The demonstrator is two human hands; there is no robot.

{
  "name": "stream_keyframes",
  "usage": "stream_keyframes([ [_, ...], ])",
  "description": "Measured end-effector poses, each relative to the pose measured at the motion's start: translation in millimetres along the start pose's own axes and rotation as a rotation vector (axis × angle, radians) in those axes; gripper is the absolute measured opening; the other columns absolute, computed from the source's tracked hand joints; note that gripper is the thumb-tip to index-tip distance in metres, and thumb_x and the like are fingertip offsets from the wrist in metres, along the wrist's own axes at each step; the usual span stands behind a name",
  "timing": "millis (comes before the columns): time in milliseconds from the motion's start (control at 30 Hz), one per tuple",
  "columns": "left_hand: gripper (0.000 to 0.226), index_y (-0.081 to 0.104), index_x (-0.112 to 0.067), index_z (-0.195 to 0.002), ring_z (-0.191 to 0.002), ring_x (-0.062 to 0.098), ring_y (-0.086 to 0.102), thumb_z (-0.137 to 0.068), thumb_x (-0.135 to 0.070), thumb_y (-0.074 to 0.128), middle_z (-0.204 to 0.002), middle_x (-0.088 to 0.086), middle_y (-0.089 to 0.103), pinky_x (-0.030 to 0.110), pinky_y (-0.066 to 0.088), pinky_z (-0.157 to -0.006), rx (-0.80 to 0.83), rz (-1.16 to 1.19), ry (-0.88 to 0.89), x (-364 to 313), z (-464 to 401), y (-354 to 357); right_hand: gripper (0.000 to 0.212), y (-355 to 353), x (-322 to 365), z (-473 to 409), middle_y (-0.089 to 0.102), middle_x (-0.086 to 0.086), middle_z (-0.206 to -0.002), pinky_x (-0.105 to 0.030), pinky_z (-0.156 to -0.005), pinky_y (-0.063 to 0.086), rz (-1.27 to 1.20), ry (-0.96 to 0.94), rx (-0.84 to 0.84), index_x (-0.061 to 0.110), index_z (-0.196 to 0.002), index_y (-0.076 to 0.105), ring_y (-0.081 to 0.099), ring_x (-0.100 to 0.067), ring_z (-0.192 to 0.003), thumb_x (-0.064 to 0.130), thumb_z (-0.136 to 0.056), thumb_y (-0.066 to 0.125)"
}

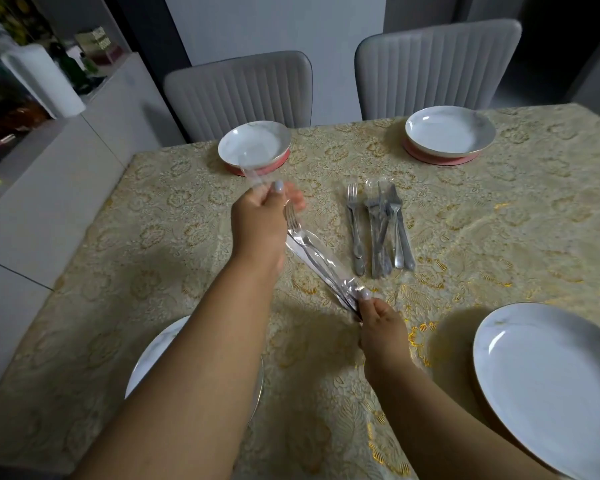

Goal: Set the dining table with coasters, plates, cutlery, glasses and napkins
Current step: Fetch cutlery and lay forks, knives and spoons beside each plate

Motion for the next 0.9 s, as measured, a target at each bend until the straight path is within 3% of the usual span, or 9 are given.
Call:
stream_keyframes([
  [133,0.018,0.064,-0.01,-0.101,-0.075,0.016,0.07,-0.101,-0.017,0.048,-0.08,0.004,0.071,0.027,0.056,-0.061,-0.054,0.062,0.016,1,-9,-3,0.044,9,5,1,0.052,-0.003,-0.063,-0.027,-0.053,0.031,0.04,-0.087,0.066,-0.003,-0.077,0.061,0.039,-0.011,-0.054,0.035,-0.097,0.05],
  [267,0.018,0.065,-0.013,-0.097,-0.073,0.014,0.069,-0.101,-0.017,0.048,-0.076,0.0,0.07,0.025,0.057,-0.064,-0.023,0.052,0.018,2,-10,1,0.041,17,2,4,0.052,0.001,-0.06,-0.024,-0.049,0.033,0.155,-0.077,0.23,0.002,-0.08,0.065,0.04,-0.007,-0.048,0.038,-0.095,0.051],
  [400,0.018,0.066,-0.012,-0.099,-0.073,0.016,0.07,-0.101,-0.017,0.048,-0.079,0.004,0.07,0.034,0.057,-0.064,-0.059,0.07,-0.027,2,-18,0,0.035,20,1,5,0.05,0.005,-0.056,-0.017,-0.045,0.031,0.117,-0.053,0.351,0.008,-0.087,0.072,0.038,-0.004,-0.046,0.032,-0.097,0.049],
  [567,0.02,0.066,-0.012,-0.112,-0.078,0.019,0.072,-0.098,-0.02,0.053,-0.081,0.005,0.072,0.039,0.059,-0.076,-0.163,0.076,-0.033,4,-36,-14,0.038,19,7,0,0.051,-0.009,-0.064,-0.022,-0.048,0.027,0.086,-0.041,0.401,-0.006,-0.094,0.065,0.035,-0.01,-0.049,0.027,-0.099,0.045],
  [700,0.018,0.067,-0.011,-0.096,-0.084,0.019,0.07,-0.098,-0.023,0.054,-0.083,0.004,0.068,0.036,0.059,-0.078,-0.222,0.212,-0.04,3,-46,-26,0.042,13,6,-3,0.047,-0.016,-0.071,-0.026,-0.049,0.025,0.056,-0.025,0.395,-0.015,-0.092,0.058,0.031,-0.014,-0.05,0.024,-0.1,0.044],
  [767,0.02,0.064,-0.013,-0.098,-0.091,0.02,0.069,-0.096,-0.032,0.055,-0.093,0.005,0.068,0.035,0.058,-0.08,-0.177,0.256,-0.077,6,-47,-28,0.04,9,3,-4,0.046,-0.016,-0.07,-0.024,-0.048,0.026,0.033,-0.015,0.388,-0.016,-0.094,0.058,0.031,-0.014,-0.049,0.021,-0.1,0.043],
  [900,0.038,0.061,-0.008,-0.106,-0.085,0.022,0.068,-0.092,-0.044,0.056,-0.094,0.007,0.068,0.038,0.058,-0.083,0.05,-0.028,-0.317,45,-20,-10,0.038,7,2,-8,0.045,-0.014,-0.063,-0.025,-0.047,0.025,0.019,-0.026,0.331,-0.004,-0.077,0.061,0.031,-0.012,-0.047,0.02,-0.1,0.043],
])
Point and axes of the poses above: each hand's wrist, its own z-axis away from the middle knuckle, its own y-axis out of the palm, x = y × z, the point moved 5 cm from there along -z, towards the middle knuckle
